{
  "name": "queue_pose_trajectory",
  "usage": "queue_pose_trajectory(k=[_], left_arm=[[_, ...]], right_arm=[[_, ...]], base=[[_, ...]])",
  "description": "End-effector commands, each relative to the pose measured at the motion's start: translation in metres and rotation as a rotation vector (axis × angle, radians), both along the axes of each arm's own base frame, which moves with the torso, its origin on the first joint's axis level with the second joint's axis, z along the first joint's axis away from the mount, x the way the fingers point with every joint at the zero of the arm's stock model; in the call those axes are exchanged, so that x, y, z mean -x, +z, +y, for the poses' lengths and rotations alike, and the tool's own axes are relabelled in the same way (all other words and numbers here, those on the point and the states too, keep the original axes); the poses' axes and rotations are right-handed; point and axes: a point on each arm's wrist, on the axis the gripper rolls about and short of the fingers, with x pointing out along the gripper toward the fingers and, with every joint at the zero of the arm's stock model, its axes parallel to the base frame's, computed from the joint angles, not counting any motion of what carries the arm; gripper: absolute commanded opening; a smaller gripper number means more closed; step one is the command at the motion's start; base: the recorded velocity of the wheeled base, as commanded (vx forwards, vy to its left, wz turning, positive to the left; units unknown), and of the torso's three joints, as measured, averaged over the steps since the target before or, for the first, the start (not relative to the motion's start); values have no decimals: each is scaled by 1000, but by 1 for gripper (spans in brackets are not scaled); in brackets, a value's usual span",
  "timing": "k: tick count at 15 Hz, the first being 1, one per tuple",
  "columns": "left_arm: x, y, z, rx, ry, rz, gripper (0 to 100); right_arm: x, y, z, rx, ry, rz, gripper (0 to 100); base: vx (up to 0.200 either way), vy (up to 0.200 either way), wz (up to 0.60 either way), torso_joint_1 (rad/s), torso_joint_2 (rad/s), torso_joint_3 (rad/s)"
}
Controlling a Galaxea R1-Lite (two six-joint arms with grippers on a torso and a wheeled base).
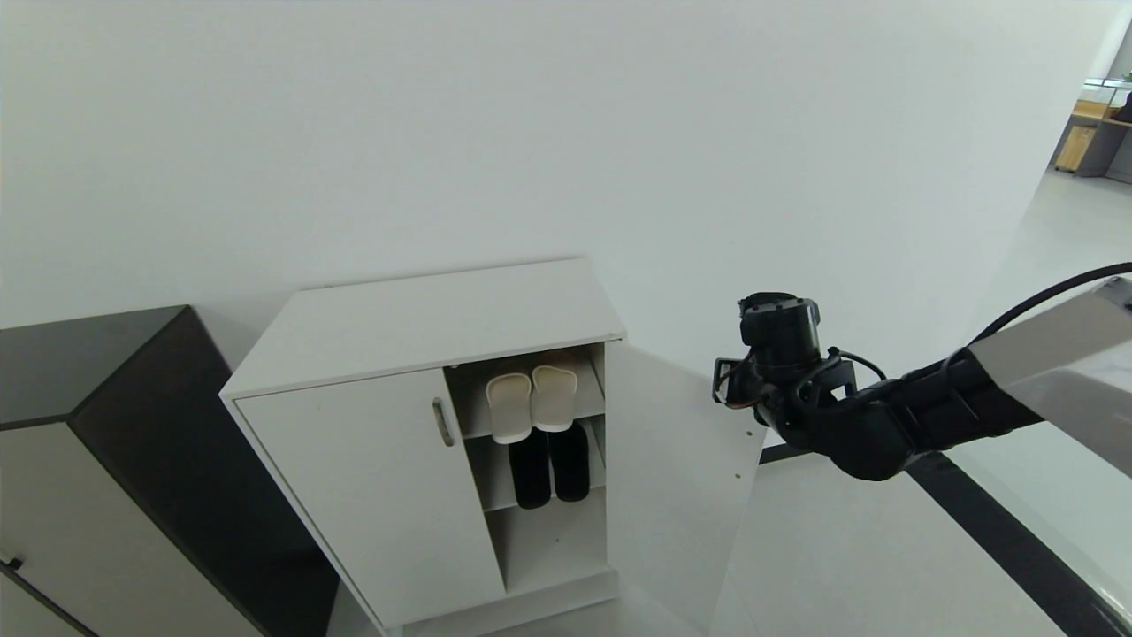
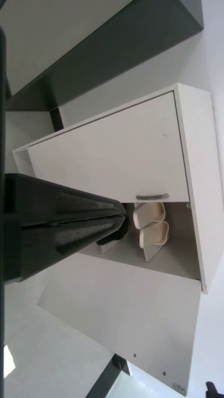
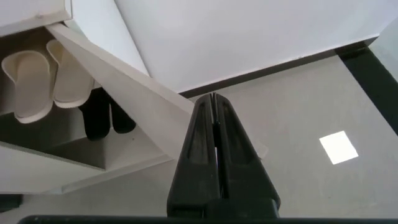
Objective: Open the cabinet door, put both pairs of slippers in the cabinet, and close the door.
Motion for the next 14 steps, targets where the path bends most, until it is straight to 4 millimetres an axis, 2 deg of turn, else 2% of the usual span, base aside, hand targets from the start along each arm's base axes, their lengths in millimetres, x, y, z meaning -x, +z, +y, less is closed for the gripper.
queue_pose_trajectory(k=[1,5,14], left_arm=[[0,0,0,0,-1,1,0],[0,0,0,0,-1,1,0],[0,0,0,0,-1,1,0]], right_arm=[[-10,-19,-1,18,-13,34,0],[-18,-29,-4,22,-30,34,0],[-20,-33,-9,30,-40,44,0]], base=[[0,0,0,0,0,0],[0,0,0,0,0,0],[0,0,0,0,0,0]])
